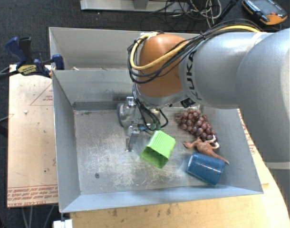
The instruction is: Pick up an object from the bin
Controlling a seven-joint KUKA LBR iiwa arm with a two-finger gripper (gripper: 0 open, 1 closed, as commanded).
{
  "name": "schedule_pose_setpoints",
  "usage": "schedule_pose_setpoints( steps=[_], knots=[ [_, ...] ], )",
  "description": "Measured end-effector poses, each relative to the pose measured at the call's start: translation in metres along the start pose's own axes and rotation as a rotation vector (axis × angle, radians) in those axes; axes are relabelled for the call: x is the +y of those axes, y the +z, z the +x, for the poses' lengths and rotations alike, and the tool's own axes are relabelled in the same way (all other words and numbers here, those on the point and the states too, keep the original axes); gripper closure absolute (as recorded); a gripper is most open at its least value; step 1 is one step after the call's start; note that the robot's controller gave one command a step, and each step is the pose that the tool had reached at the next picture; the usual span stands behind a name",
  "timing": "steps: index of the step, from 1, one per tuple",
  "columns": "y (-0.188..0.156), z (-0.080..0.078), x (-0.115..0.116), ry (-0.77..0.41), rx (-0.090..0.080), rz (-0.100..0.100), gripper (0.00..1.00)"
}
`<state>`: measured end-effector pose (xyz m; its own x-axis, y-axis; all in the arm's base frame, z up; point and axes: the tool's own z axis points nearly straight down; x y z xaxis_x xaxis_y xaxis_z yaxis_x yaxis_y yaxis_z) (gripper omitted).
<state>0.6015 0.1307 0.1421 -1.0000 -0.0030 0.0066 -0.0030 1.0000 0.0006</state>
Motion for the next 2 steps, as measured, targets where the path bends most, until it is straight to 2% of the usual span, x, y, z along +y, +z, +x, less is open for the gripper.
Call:
schedule_pose_setpoints(
  steps=[1, 2],
  knots=[
    [-0.005, -0.002, 0.0, 0.002, -0.007, -0.001, 0.0],
    [0.007, -0.009, -0.018, -0.071, -0.012, -0.004, 0.0]
  ],
)
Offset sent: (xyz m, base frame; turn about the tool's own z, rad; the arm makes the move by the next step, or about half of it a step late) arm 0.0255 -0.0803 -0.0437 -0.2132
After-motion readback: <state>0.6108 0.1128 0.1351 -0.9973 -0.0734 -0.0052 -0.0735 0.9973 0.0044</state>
